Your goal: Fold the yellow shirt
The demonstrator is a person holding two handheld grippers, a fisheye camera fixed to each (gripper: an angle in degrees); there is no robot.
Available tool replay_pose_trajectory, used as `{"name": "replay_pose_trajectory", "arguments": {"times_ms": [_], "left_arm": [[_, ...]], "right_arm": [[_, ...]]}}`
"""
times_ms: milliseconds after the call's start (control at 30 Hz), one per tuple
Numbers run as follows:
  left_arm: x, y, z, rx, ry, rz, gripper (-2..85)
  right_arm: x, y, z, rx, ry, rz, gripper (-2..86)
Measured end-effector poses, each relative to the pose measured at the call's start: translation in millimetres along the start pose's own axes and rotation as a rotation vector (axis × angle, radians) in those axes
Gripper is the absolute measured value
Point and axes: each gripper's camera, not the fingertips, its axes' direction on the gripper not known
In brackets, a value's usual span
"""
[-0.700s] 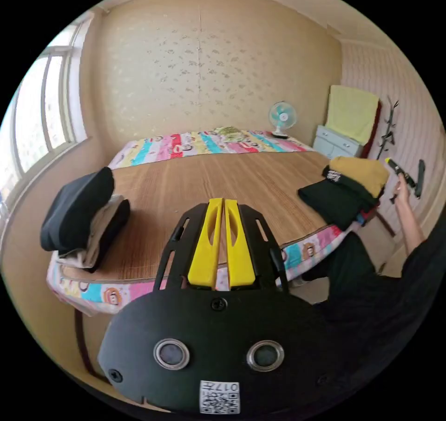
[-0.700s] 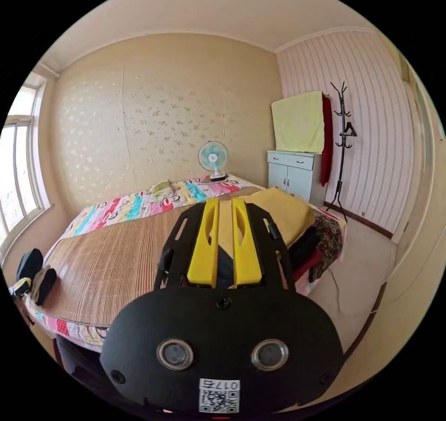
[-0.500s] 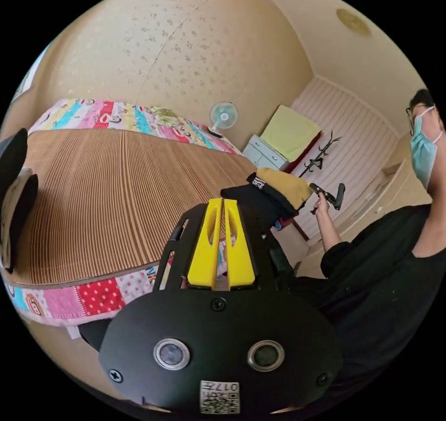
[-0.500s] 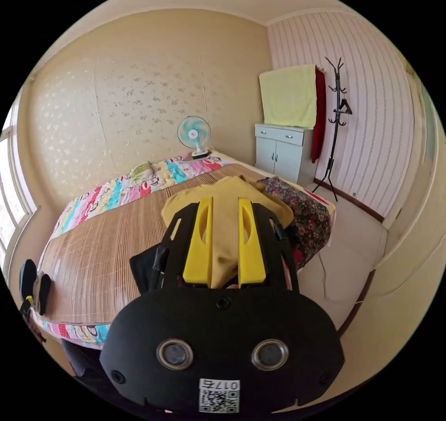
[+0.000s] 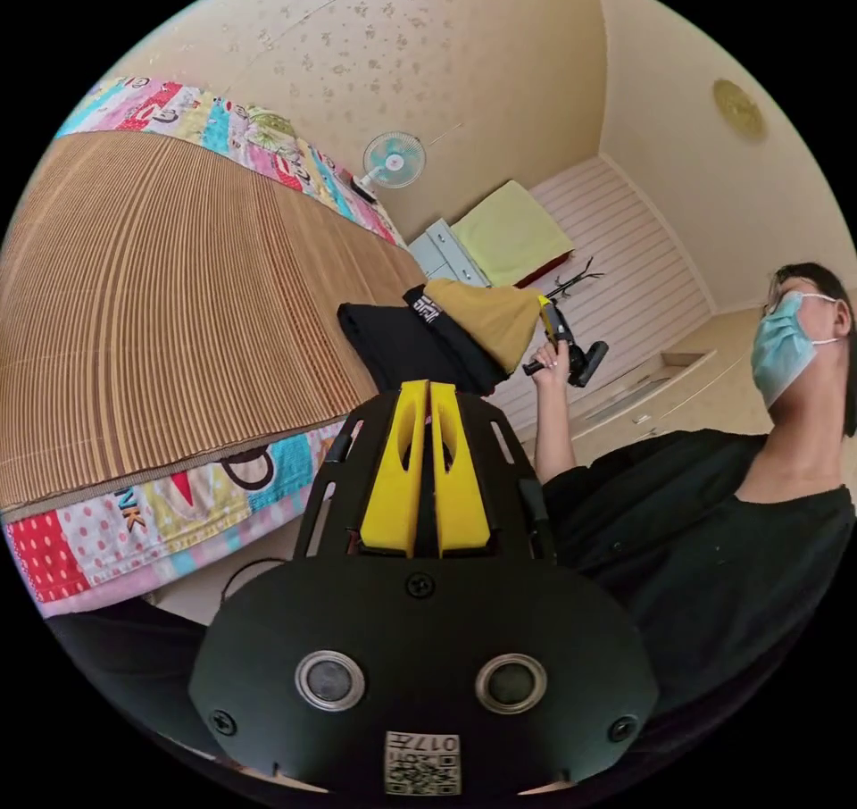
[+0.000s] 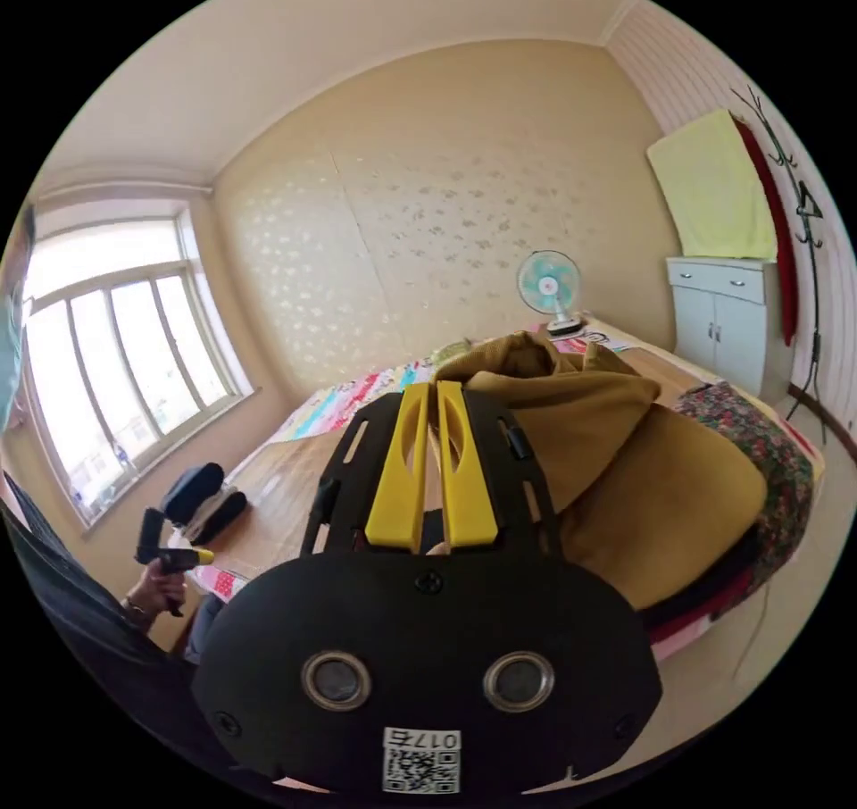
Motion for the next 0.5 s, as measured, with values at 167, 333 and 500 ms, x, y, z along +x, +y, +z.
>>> {"name": "replay_pose_trajectory", "arguments": {"times_ms": [167,333,500], "left_arm": [[-16,6,-42,0.058,-0.031,0.006,-0.9],[-63,35,-56,0.095,-0.068,-0.115,-0.2],[-106,59,-51,0.097,-0.035,-0.194,5.4]], "right_arm": [[-67,-33,28,0.116,-0.229,-0.062,1.7],[-137,-5,59,0.06,-0.466,0.013,1.5],[-142,80,133,-0.456,-0.396,0.11,1.4]]}}
